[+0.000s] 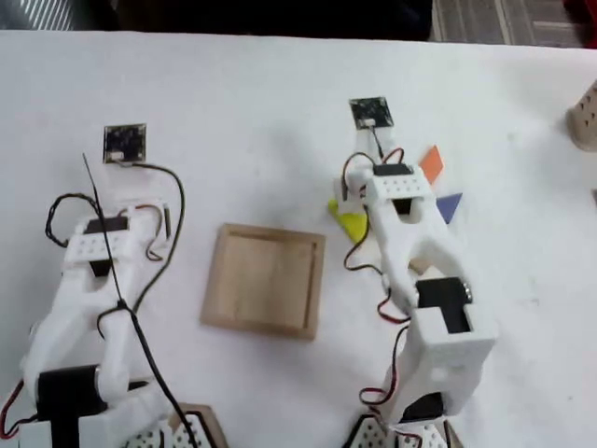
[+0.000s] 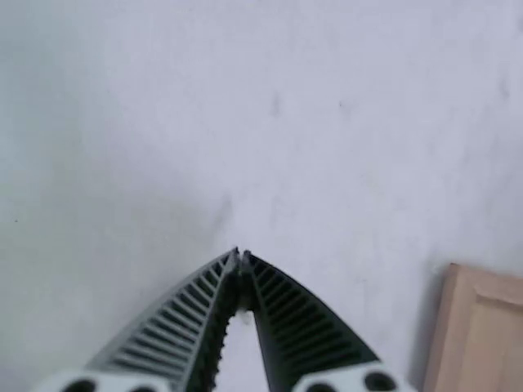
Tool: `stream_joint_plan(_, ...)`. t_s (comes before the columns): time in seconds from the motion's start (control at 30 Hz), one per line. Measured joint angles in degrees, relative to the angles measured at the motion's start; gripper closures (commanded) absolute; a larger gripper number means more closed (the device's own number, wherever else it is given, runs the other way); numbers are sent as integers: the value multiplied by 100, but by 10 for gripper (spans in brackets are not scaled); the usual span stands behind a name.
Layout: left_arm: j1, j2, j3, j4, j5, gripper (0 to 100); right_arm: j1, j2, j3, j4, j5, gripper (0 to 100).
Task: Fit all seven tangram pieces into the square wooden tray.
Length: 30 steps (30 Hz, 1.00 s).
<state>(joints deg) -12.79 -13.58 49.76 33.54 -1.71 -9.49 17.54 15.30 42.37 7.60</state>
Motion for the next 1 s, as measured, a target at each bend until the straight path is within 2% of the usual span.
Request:
stream_joint_plan(0.17, 0, 0, 0, -79, 0, 976, -26, 0, -114, 598, 862, 981)
stream_joint_plan(0.47, 0, 0, 0, -79, 0, 976, -123, -97, 53, 1336, 1415, 981)
stream_joint_plan(0.8, 0, 0, 0, -79, 0, 976, -369, -2347, 2857, 519, 1767, 981)
stream_joint_plan(1.0, 0, 0, 0, -79, 0, 976, -18, -2998, 3473, 668, 1793, 981)
